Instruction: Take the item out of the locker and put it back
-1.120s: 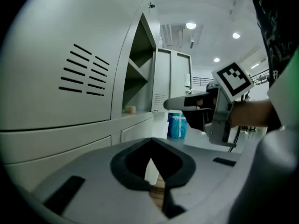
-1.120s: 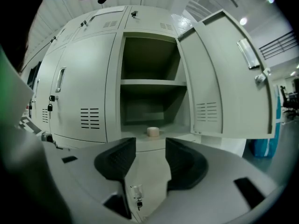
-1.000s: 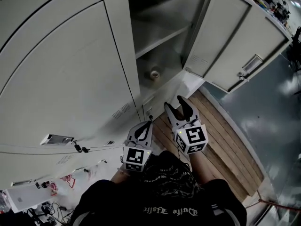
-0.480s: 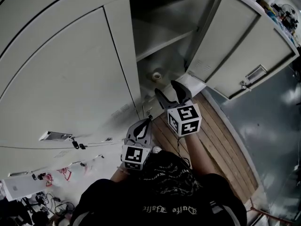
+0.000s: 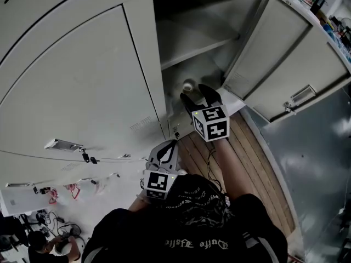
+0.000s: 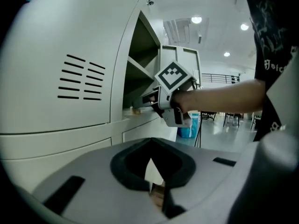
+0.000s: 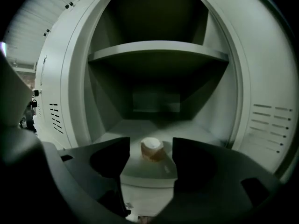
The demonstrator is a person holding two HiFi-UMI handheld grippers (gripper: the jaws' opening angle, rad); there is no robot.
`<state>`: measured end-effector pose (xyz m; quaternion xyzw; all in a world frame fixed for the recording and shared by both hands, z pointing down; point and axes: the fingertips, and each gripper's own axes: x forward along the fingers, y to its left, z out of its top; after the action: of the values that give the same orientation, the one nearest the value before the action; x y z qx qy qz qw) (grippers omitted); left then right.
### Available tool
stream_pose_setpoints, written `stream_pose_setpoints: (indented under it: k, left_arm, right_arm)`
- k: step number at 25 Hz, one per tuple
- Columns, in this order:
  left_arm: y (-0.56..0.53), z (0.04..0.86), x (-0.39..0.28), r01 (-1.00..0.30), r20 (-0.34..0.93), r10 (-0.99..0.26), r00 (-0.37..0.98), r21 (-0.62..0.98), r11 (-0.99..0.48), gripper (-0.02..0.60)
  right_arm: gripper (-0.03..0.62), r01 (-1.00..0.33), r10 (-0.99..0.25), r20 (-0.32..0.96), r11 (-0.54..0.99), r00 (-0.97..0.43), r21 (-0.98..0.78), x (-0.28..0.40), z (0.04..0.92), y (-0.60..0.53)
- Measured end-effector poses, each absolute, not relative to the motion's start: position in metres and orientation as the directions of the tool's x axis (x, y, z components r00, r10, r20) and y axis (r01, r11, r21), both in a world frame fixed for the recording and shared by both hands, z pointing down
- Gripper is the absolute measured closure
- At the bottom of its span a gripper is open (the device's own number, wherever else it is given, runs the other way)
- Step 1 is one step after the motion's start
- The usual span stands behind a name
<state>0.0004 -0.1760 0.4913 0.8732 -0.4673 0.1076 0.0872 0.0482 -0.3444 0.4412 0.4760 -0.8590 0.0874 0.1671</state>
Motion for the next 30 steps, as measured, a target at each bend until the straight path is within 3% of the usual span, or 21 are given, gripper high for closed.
stream_pose_setpoints:
  k: [9,17,20,21,22,30]
  left_arm:
    - [-0.175,0.496,-0.007,-0.860,0.282,-0.817,0.504,0.078,-0.504,0.574]
    - [-0.177,0.495,-0.012,-0.875,0.276,-0.833,0.479,0.083,-0.476,0.574]
    - [-0.178,0.496,-0.012,-0.877,0.274,-0.835,0.477,0.086,-0.473,0.574]
    - [-0.178,0.496,-0.012,-0.877,0.273,-0.835,0.477,0.087,-0.473,0.574]
    - [-0.178,0.496,-0.012,-0.877,0.271,-0.836,0.477,0.088,-0.472,0.574]
    - [-0.179,0.494,-0.005,-0.871,0.264,-0.832,0.487,0.075,-0.486,0.574]
  right_arm:
    - [0.313,-0.813,-0.716,0.496,0.581,-0.491,0.035,0.039,0.462,-0.359]
    - [0.316,-0.810,-0.694,0.519,0.587,-0.499,0.007,0.038,0.469,-0.364]
    - [0.345,-0.810,-0.697,0.524,0.587,-0.490,0.024,0.040,0.469,-0.365]
    - [0.401,-0.813,-0.705,0.522,0.581,-0.480,0.037,0.041,0.468,-0.366]
    - [0.413,-0.814,-0.710,0.521,0.578,-0.474,0.048,0.043,0.468,-0.367]
    - [0.416,-0.808,-0.711,0.503,0.587,-0.491,0.041,0.046,0.464,-0.365]
